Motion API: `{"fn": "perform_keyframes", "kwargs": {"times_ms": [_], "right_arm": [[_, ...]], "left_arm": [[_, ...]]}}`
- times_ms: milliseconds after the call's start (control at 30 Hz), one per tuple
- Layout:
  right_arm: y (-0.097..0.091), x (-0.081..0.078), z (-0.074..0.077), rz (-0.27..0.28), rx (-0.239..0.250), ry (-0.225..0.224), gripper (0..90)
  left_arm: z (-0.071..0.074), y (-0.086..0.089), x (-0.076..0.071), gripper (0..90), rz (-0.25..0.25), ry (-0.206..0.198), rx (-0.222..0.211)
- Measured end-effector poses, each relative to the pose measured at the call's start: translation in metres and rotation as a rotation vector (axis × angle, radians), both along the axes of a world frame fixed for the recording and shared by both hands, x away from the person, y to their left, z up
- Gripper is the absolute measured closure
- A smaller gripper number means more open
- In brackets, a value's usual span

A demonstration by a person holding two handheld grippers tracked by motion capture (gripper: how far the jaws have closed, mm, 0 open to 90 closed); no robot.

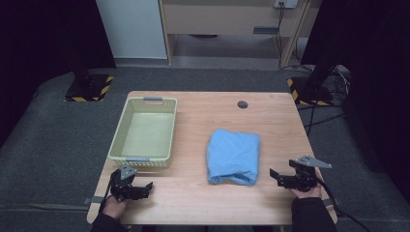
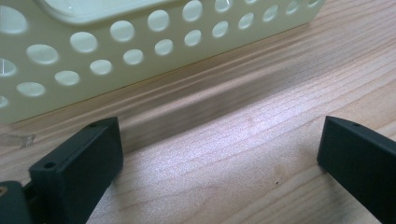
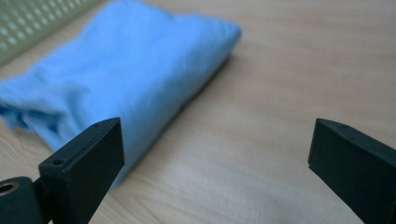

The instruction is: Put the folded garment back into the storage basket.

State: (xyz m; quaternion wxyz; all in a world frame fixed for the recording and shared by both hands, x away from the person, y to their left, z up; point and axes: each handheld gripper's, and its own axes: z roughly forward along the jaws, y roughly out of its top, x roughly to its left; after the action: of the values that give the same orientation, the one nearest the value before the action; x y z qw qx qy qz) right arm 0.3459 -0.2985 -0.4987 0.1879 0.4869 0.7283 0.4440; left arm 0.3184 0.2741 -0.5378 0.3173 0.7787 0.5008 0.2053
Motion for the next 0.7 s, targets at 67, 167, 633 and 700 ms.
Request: {"fn": "perform_keyframes", "kwargs": {"times_ms": [67, 167, 633, 700], "right_arm": [[0.005, -0.006, 0.019, -0.002, -0.024, -0.065, 4.2], [0.006, -0.007, 0.032, -0.008, 0.008, -0.078, 4.1], [0.020, 0.017, 0.047, -0.003, 0.065, 0.053, 2.5], [0.023, 0.021, 0.044, -0.001, 0.061, 0.062, 2.5]], "left_arm": [[0.000, 0.000, 0.000, 0.0, 0.000, 0.000, 0.000], [0.000, 0.000, 0.000, 0.0, 0.000, 0.000, 0.000], [0.000, 0.000, 0.000, 0.0, 0.001, 0.000, 0.000], [0.000, 0.000, 0.000, 0.0, 0.001, 0.000, 0.000]]}}
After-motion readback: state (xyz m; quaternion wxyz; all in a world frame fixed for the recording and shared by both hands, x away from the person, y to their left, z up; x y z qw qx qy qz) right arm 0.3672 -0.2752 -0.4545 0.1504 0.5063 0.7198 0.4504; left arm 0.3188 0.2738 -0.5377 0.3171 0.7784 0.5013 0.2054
